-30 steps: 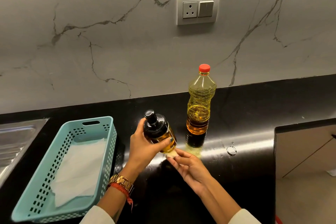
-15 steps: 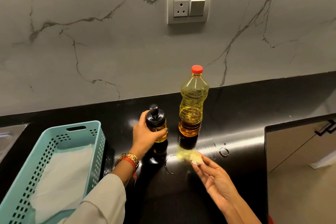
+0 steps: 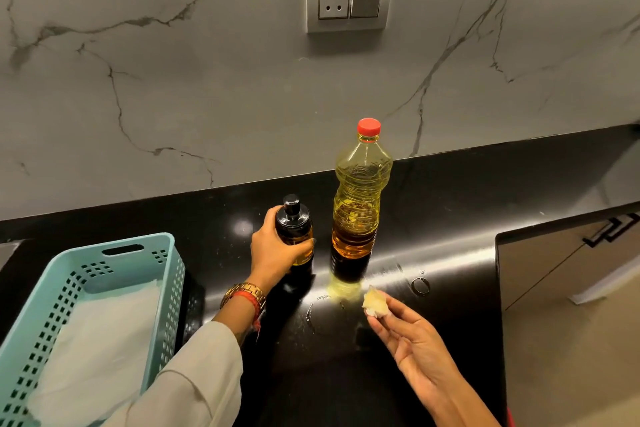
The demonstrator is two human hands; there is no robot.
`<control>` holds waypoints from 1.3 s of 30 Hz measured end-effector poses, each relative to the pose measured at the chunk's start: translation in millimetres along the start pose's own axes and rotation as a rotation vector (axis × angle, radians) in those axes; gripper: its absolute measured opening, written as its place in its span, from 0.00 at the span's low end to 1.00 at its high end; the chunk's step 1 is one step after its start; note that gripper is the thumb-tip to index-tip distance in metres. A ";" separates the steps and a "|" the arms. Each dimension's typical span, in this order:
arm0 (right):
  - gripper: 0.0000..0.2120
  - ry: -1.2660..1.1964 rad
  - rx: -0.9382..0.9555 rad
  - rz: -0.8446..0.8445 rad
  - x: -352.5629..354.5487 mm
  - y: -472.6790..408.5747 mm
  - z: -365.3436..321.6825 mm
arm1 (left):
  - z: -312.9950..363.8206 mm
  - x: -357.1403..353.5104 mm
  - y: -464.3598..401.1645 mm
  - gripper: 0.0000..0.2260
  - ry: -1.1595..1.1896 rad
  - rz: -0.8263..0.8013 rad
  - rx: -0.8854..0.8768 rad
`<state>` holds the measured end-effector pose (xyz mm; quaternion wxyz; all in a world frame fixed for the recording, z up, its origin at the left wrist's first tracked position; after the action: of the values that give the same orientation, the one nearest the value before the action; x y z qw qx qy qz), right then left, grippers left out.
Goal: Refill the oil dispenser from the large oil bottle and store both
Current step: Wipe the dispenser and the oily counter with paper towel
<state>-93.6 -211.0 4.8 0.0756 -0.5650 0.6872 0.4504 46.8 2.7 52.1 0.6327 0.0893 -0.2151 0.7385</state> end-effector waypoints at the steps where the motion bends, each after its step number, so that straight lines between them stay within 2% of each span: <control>1: 0.13 -0.001 0.001 0.001 -0.4 -0.1 0.2 | -1.0 -0.1 0.4 0.31 -0.007 0.000 -0.001; 7: 0.13 0.009 0.003 -0.006 -3.3 0.1 1.4 | -4.3 -0.8 2.3 0.32 -0.003 -0.010 0.015; 11: 0.14 0.043 0.020 -0.023 -6.9 0.3 1.3 | -3.9 -3.6 6.7 0.41 0.032 -0.109 0.038; 13: 0.14 0.095 0.045 -0.042 -10.0 1.2 -0.4 | -5.7 1.6 12.7 0.44 0.031 -0.100 0.068; 16: 0.14 0.219 0.083 -0.052 -10.6 0.8 -1.7 | -4.5 19.5 33.6 0.38 0.034 -0.003 0.078; 21: 0.12 0.674 0.209 -0.009 -7.3 -4.1 -7.5 | 1.4 41.0 100.2 0.31 -0.114 0.102 -0.005; 26: 0.12 1.207 0.540 0.019 -37.9 -19.8 -27.3 | -2.7 41.8 146.0 0.36 -0.275 0.116 -0.058; 32: 0.08 1.528 0.786 -0.121 -98.0 -53.8 -6.6 | -14.6 38.2 156.3 0.43 -0.486 0.056 -0.081; 36: 0.10 1.819 0.843 -0.328 -131.3 -58.1 37.7 | -18.0 37.9 155.1 0.45 -0.527 0.025 -0.075; 39: 0.11 1.951 0.841 -0.501 -142.1 -52.0 62.7 | -20.6 37.0 156.6 0.47 -0.511 0.010 -0.074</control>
<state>-25.4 -63.8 27.6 -0.2254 -0.7319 0.4159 -0.4904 -109.5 28.0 16.7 0.5569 0.2490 -0.3953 0.6868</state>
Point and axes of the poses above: each hand's wrist, its own y-axis away from the middle knuckle, its own x-axis out of the back of the hand, z = x × y, the point moved 8 cm from there along -y, towards the middle knuckle, and after that the axes turned 2 degrees about -x, right-handed, at the moved point
